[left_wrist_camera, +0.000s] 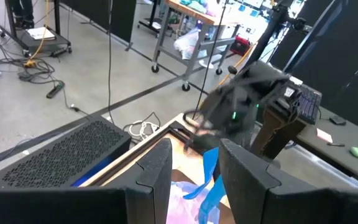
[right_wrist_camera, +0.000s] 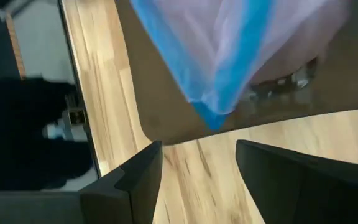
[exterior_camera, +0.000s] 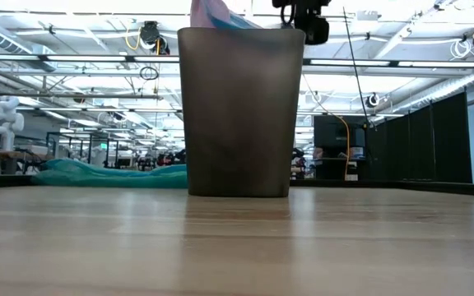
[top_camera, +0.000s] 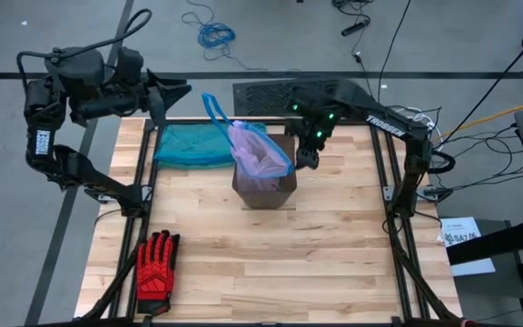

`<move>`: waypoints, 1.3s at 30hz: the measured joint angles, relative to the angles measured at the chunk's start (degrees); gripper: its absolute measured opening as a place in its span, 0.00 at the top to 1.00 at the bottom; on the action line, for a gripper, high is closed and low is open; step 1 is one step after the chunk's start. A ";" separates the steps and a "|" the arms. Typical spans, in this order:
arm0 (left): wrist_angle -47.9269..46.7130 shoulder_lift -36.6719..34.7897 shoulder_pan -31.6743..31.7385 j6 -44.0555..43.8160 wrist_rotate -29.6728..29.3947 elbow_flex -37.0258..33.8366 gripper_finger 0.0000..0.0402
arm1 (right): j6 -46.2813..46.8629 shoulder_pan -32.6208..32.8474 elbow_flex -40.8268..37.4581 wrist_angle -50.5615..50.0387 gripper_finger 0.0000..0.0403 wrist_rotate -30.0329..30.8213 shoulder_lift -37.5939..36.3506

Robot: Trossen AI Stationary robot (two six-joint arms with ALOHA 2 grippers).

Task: Place trash/remove bag and relplace
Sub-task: Close the pink trash bag

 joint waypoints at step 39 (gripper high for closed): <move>2.32 2.09 -0.04 12.03 10.25 0.00 0.68 | 10.95 0.29 14.01 19.30 1.00 3.48 -1.44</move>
